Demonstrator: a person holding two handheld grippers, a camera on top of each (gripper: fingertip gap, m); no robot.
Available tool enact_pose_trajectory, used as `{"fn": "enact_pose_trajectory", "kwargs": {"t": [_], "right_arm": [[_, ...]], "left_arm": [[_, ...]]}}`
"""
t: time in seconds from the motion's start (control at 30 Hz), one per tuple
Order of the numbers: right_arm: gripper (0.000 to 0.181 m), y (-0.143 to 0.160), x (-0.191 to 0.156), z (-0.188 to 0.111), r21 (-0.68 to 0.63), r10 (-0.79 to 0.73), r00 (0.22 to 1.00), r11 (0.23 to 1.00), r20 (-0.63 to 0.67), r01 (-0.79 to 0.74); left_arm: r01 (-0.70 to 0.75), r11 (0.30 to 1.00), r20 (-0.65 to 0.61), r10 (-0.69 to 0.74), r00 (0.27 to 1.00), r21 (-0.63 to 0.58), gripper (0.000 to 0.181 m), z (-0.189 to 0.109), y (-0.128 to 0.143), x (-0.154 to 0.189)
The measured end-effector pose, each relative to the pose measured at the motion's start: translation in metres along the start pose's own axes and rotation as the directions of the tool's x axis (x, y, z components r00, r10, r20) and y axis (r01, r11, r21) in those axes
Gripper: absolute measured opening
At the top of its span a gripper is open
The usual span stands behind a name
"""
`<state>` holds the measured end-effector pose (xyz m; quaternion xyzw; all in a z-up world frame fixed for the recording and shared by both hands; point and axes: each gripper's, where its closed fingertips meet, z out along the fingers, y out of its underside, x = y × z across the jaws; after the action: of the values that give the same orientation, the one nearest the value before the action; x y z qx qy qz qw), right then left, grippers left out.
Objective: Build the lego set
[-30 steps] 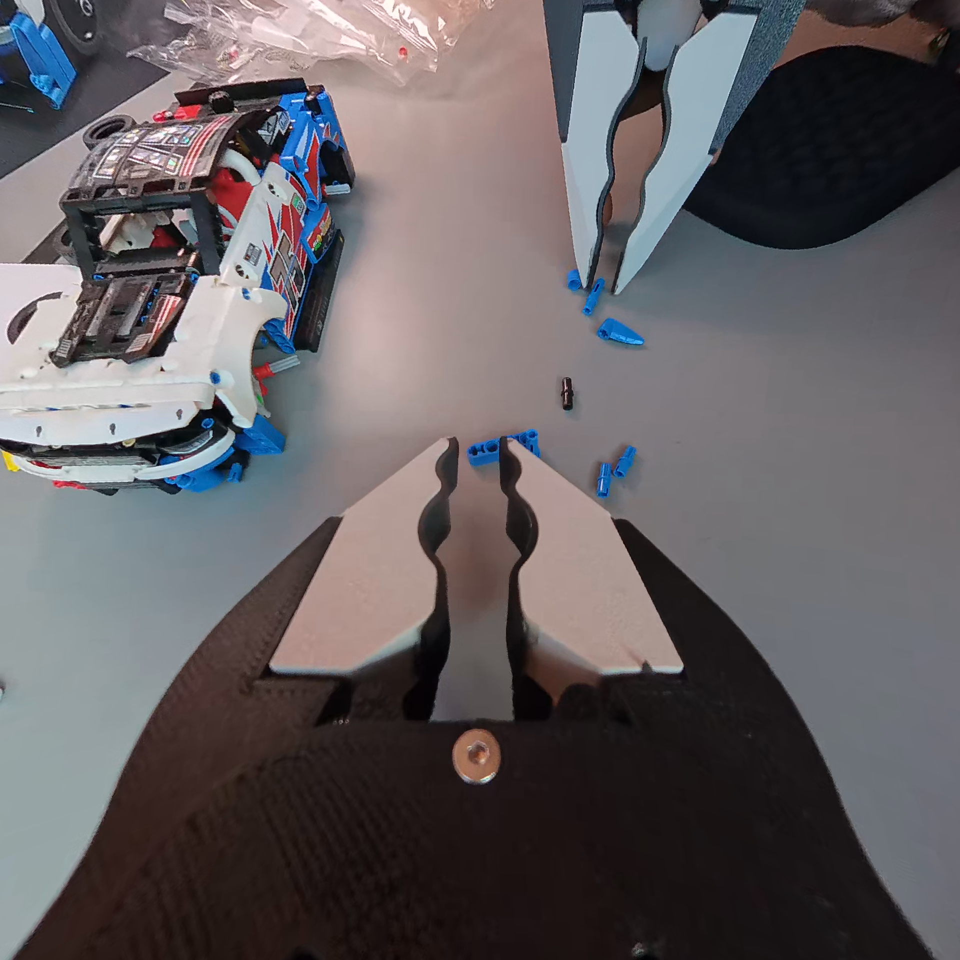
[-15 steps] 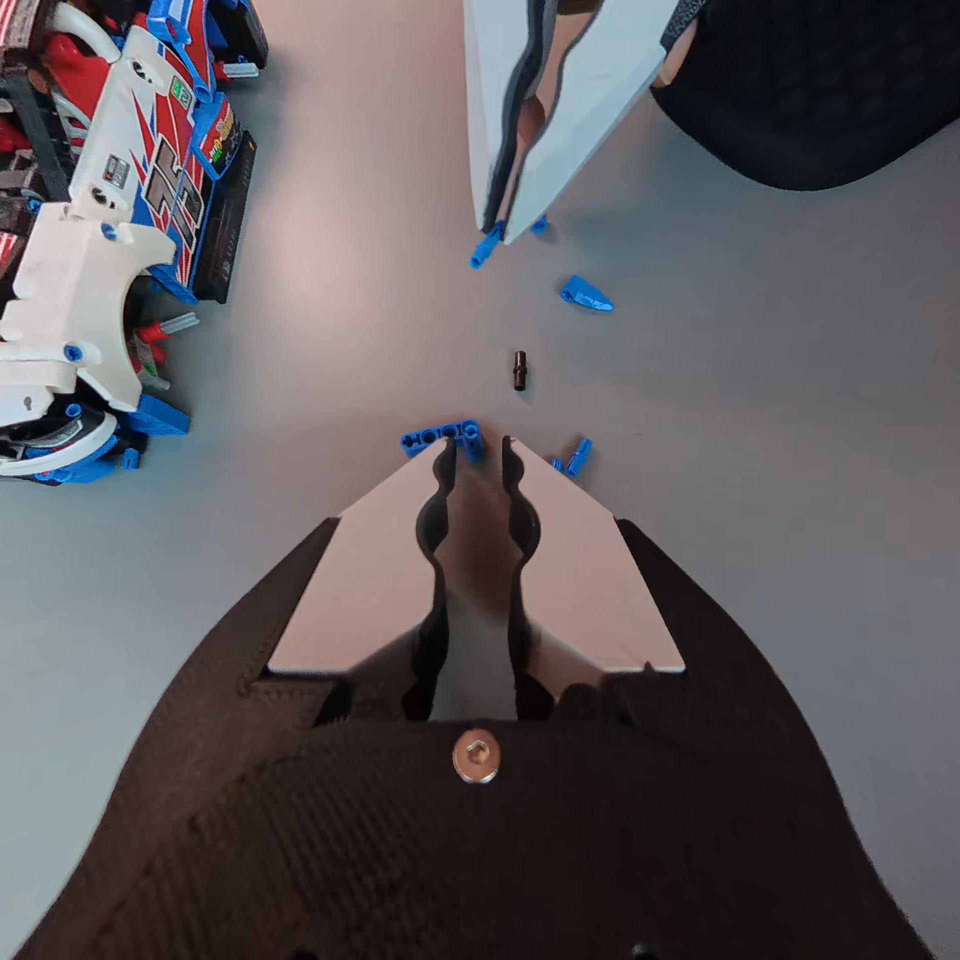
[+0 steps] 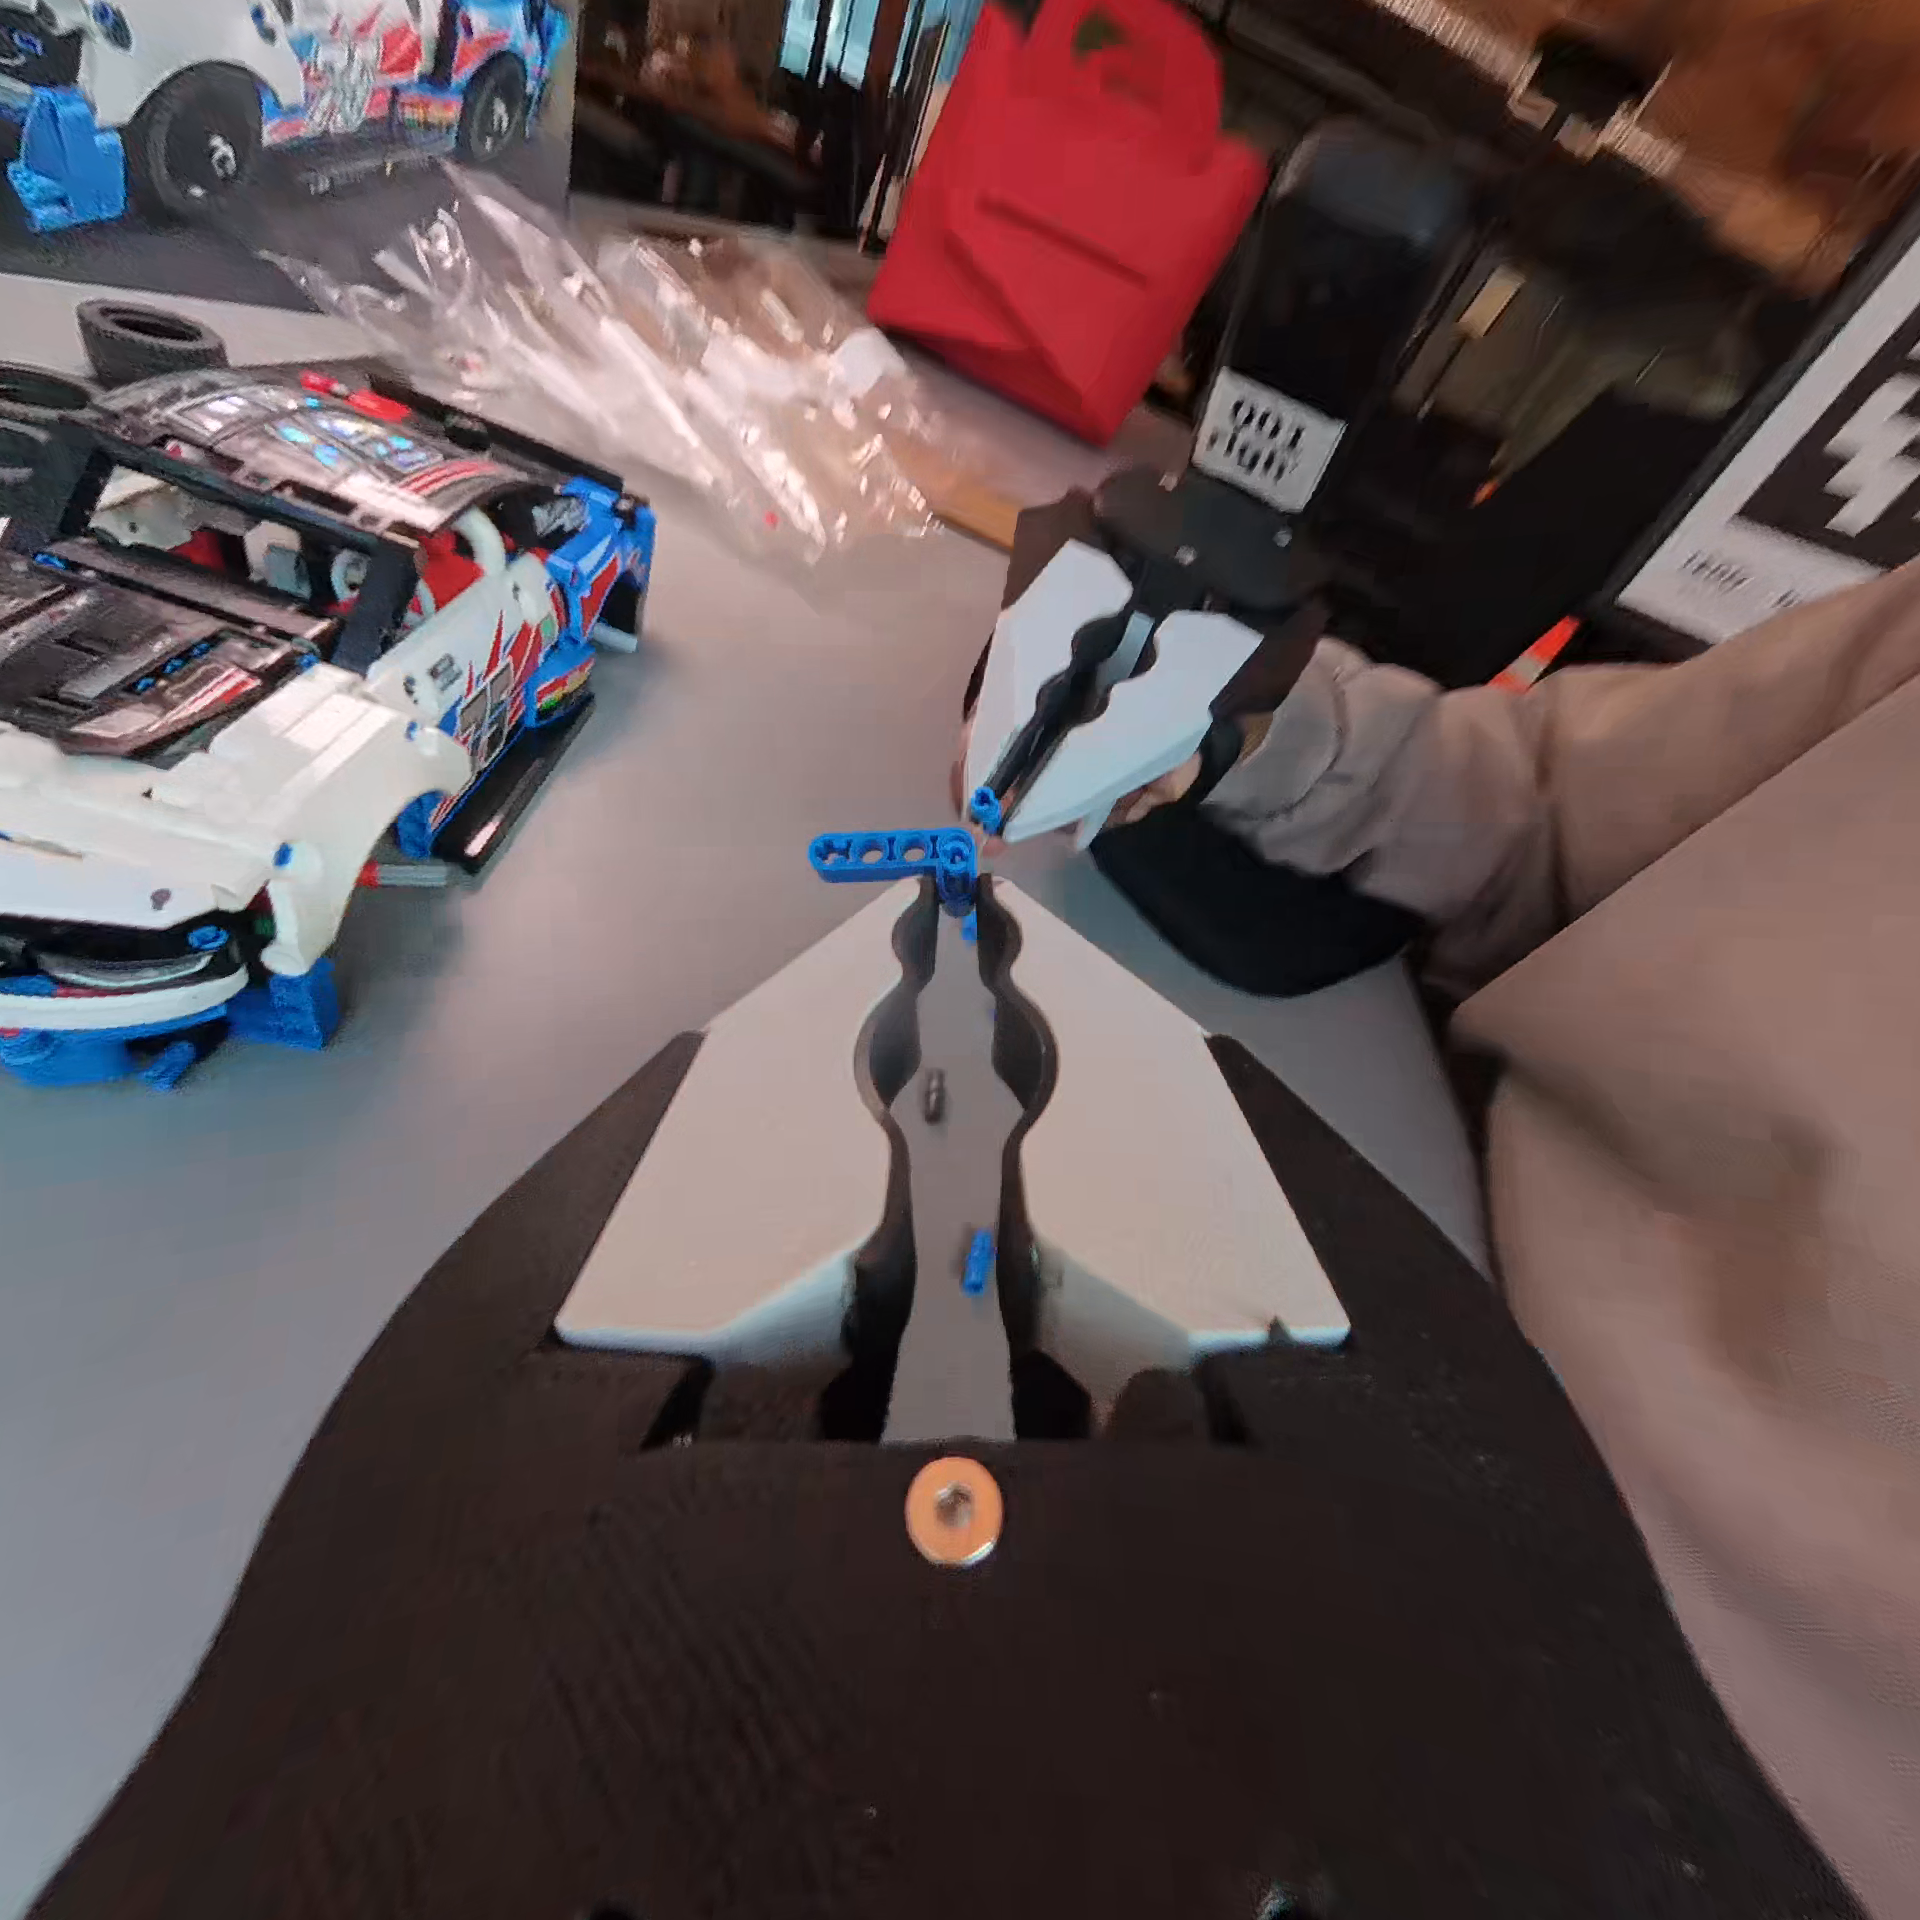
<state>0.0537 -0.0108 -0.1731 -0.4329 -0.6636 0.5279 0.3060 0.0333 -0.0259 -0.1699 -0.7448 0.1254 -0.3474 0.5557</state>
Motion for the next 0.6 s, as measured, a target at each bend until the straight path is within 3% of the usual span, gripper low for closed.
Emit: {"fn": "enact_pose_trajectory", "kwargs": {"t": [0.03, 0.17, 0.6], "right_arm": [[0.002, -0.006, -0.002, 0.0, 0.03, 0.013, 1.0, 0.999, 0.009, -0.014], [0.002, -0.02, -0.01, 0.005, 0.084, 0.047, 0.998, 0.995, 0.04, -0.05], [0.001, -0.012, -0.017, 0.005, 0.027, -0.006, 0.999, 1.0, 0.044, 0.005]], "left_arm": [[0.044, 0.997, -0.049, -0.041, 0.998, 0.06, 0.005, -0.003, -0.009, 0.005], [0.153, 0.974, -0.142, -0.13, 0.981, 0.169, 0.004, -0.007, -0.025, 0.013], [0.125, 0.989, -0.186, -0.108, 0.977, 0.084, 0.004, 0.0, -0.012, 0.024]]}}
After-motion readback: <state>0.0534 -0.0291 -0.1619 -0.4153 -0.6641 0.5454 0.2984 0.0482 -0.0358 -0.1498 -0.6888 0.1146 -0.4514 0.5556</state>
